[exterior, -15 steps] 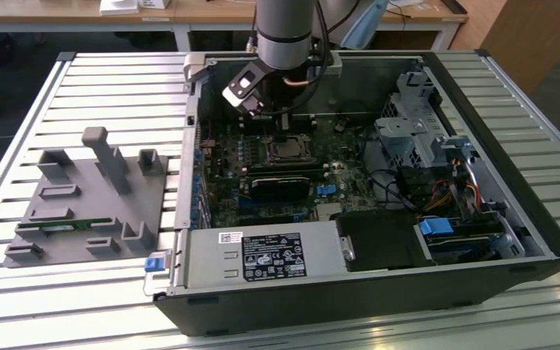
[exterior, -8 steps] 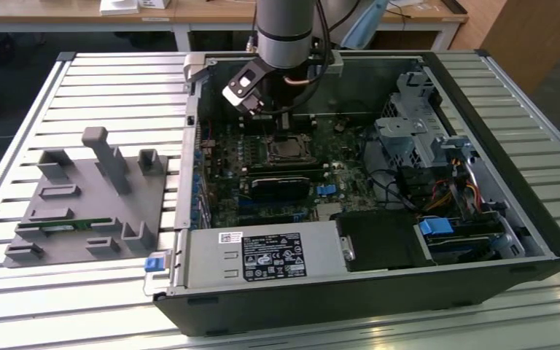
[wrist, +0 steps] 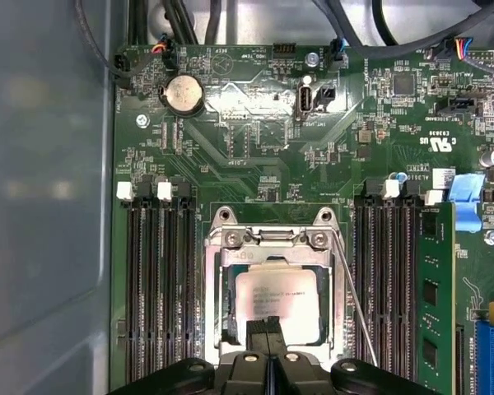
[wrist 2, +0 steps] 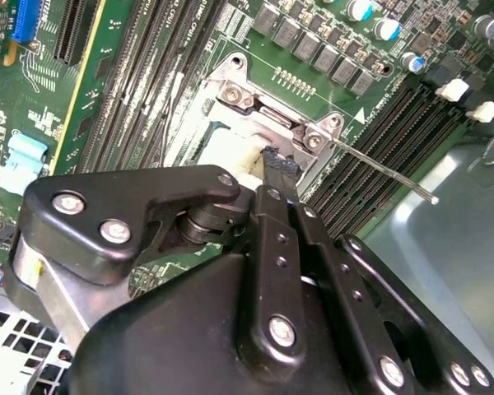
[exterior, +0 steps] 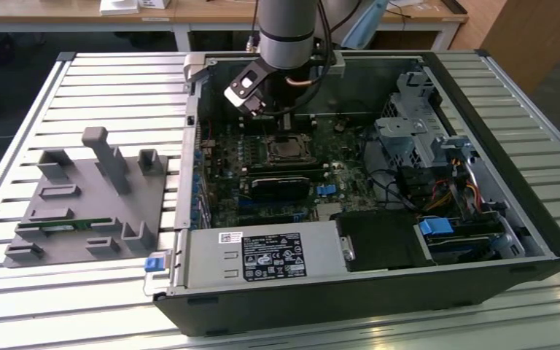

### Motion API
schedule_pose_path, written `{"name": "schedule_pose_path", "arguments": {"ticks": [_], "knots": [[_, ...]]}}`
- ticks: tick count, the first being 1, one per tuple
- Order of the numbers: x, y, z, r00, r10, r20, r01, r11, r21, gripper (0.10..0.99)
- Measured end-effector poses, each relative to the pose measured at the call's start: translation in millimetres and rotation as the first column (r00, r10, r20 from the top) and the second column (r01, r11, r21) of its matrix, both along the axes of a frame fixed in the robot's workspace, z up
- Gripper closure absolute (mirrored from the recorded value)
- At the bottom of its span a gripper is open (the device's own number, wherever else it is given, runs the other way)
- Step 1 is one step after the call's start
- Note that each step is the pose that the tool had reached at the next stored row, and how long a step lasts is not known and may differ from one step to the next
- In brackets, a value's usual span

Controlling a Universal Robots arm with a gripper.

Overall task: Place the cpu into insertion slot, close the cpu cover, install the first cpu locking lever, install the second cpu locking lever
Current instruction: 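Close the cpu cover, then install the first cpu locking lever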

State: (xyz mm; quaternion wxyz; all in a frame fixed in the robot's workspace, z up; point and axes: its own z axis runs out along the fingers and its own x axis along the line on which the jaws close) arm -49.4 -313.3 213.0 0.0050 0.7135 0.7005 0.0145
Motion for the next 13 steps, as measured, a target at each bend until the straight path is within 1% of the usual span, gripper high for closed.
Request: {"name": "schedule_pose_path", "arguments": {"ticks": [6,13], "knots": [[8.1,0.0,0.0,1.0000,0.000,-0.0005,0.000,1.0000,0.000,0.980],[9.2,0.0,0.9,1.0000,0.000,-0.0007,0.000,1.0000,0.000,0.980]]}}
